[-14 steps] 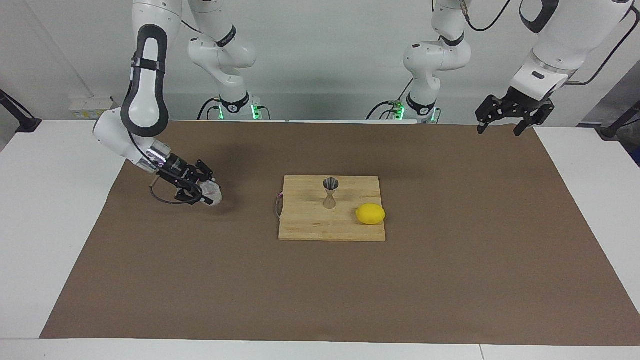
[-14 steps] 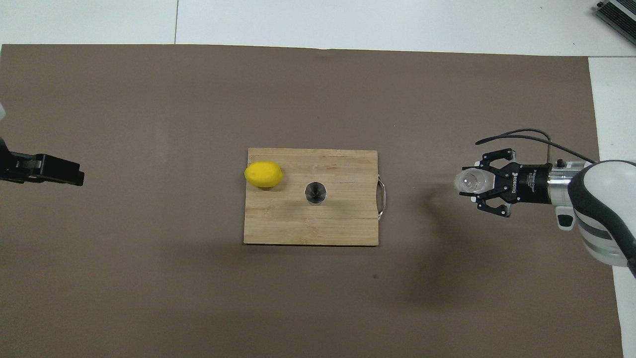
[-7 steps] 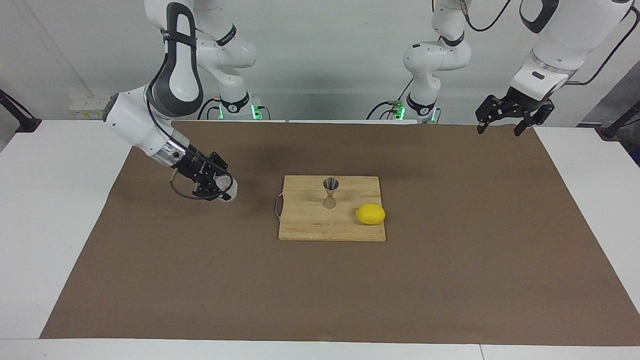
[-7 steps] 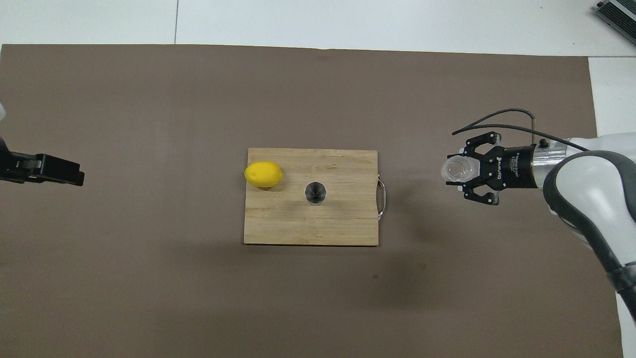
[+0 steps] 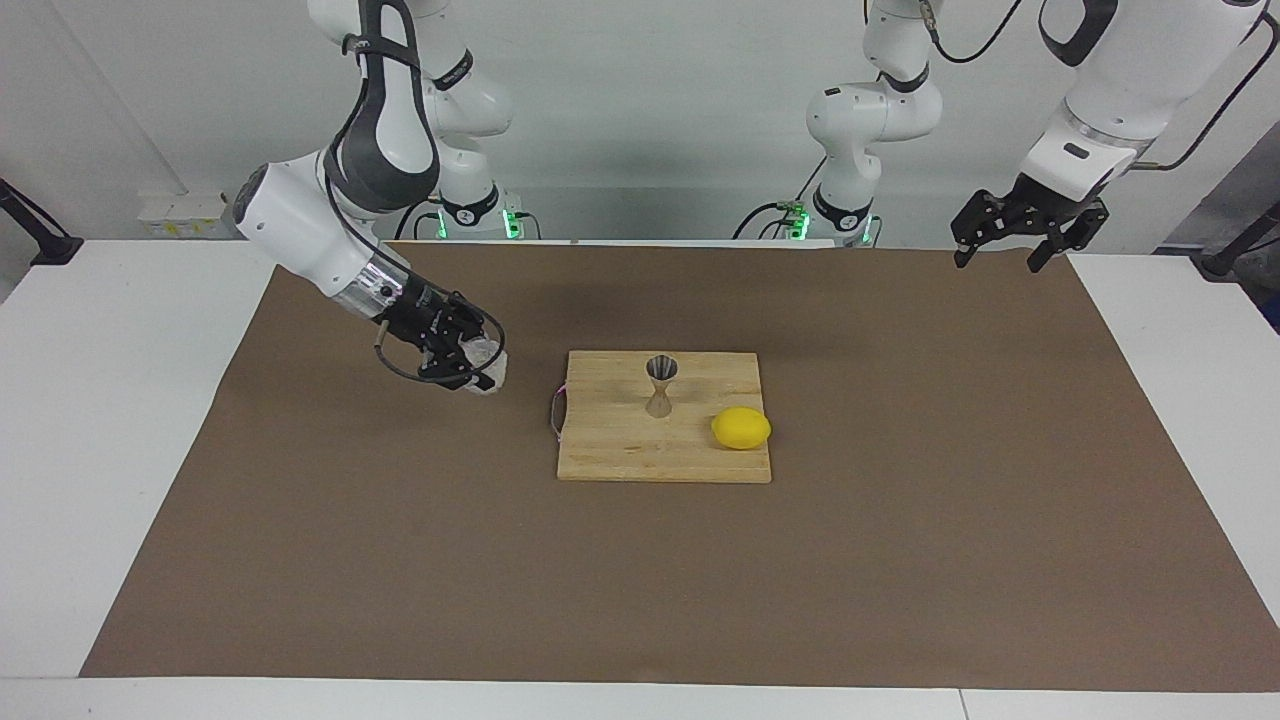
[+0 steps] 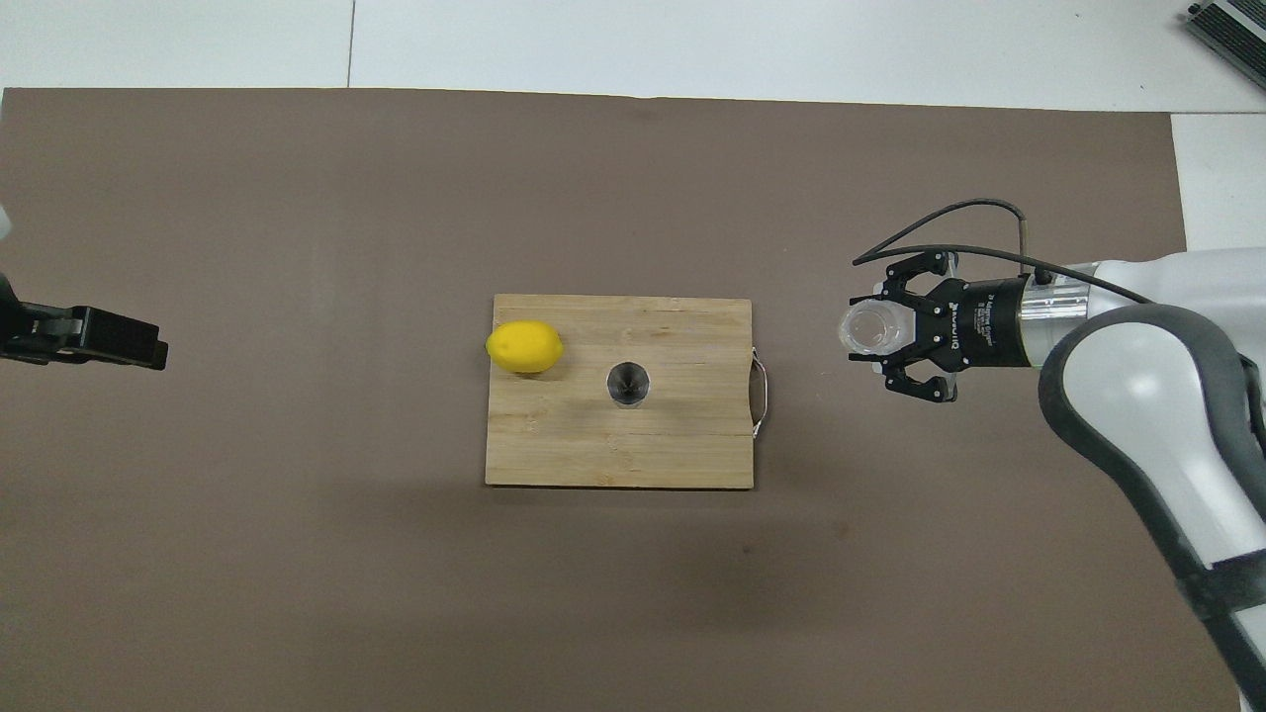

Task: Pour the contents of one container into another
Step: 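Lift the clear cup with the right gripper toward the metal cup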

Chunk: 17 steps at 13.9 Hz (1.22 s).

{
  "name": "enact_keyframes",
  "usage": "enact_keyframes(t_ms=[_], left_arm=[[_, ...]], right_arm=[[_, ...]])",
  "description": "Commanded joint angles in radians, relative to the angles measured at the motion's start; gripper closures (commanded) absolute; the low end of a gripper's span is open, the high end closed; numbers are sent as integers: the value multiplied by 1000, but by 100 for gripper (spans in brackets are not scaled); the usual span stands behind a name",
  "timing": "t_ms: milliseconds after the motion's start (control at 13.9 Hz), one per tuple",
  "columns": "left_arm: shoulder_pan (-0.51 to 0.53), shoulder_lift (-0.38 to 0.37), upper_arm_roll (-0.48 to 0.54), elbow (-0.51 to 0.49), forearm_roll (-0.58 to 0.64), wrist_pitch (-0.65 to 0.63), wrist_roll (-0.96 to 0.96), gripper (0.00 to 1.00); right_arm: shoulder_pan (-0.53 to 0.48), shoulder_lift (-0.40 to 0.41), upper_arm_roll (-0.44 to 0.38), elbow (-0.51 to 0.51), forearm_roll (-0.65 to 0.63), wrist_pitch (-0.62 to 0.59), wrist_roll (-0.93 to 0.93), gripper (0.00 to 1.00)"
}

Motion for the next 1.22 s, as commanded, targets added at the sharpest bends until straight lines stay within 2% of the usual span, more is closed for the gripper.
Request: enact_keyframes(t_ms=[0, 287, 431, 790, 934, 1150], left_arm=[[8, -31, -9, -29, 16, -6, -13, 0], [8, -31, -9, -29, 16, -5, -13, 0], [8, -31, -9, -29, 16, -6, -13, 0], [8, -31, -9, -29, 16, -6, -13, 0], [8, -31, -9, -29, 16, -6, -13, 0], [8, -31, -9, -29, 16, -6, -13, 0]], right_arm=[[-5, -12, 37, -3, 91, 23, 28, 46], [-5, -13, 81, -6, 183, 32, 38, 46], [-5, -13, 125, -12, 223, 73, 45, 48], [9, -7, 219, -16, 225, 187, 111, 49], [12, -4, 253, -16, 184, 216, 128, 50], [17, 19, 314, -6, 17, 254, 226, 50]])
